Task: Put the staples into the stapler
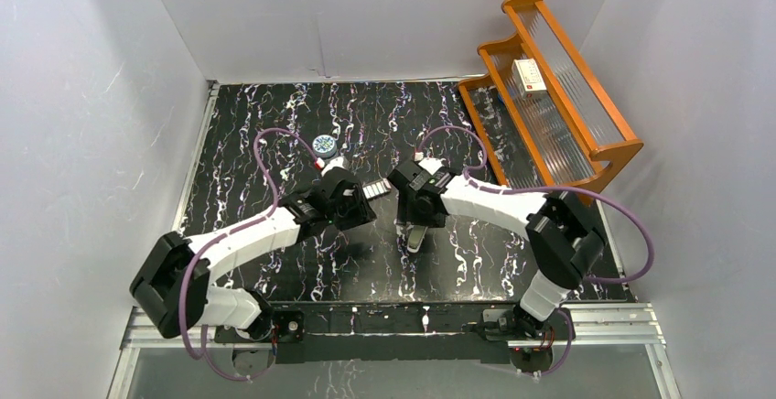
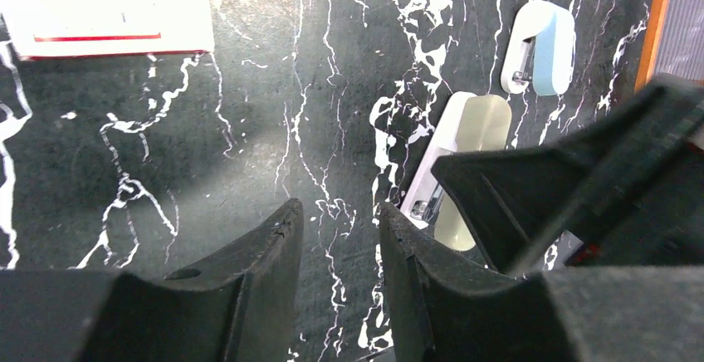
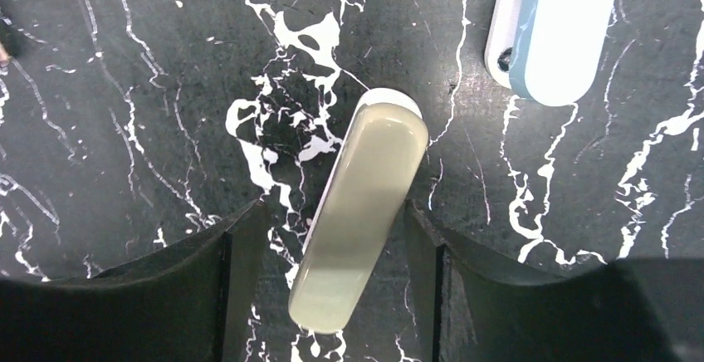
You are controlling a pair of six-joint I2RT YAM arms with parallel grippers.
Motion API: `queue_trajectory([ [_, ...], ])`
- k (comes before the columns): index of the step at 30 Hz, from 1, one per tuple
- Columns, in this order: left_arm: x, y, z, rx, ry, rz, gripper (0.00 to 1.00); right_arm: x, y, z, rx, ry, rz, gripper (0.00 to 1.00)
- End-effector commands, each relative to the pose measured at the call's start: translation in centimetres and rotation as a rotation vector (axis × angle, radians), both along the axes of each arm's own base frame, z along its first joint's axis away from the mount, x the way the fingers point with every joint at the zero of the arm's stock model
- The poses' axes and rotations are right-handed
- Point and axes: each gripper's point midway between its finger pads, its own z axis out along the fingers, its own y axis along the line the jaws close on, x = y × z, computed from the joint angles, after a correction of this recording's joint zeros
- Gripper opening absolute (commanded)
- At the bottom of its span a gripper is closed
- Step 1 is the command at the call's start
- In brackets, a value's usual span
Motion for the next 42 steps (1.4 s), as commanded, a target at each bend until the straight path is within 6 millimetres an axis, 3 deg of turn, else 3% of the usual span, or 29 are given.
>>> queue_trajectory([
  [1,-0.3,2.6,0.7,0.060,-0.035,0.043,0.39,1.2,1.0,-0.6,0.030,-0.036,-0.029,0.65],
  [7,0.0,5.4,2.3,0.137,-0.085,0.078,0.54,2.0,1.3,-1.3,-0.004,-0.047,0.007,0.42],
  [15,-0.1,6.9,3.9,0.166,-0.145,0.052,0.73,6.2,3.5,-0.2,0.012,-0.180,0.130,0.40],
  [21,0.0,7.7,5.3,0.200,-0.200,0.030,0.78,7.7,4.8,-0.1,0.019,-0.197,0.205,0.48],
  [24,0.1,7.6,6.6,0.192,-0.252,-0.008,0.82,7.9,5.5,1.1,0.035,-0.227,0.298,0.59],
  [29,0.2,8.0,8.5,0.206,-0.329,-0.054,0.83,8.0,4.7,4.2,0.003,-0.268,0.340,0.69],
  [33,0.3,8.6,11.2,0.239,-0.384,-0.077,0.83,7.6,2.4,8.1,-0.020,-0.345,0.309,0.72],
  [39,0.5,12.7,20.4,0.294,-0.548,0.063,0.84,6.6,-5.3,14.5,-0.138,-0.575,0.199,0.73],
  [42,-0.1,15.3,23.9,0.335,-0.612,0.137,0.85,5.4,-8.2,18.3,-0.121,-0.683,0.147,0.75],
])
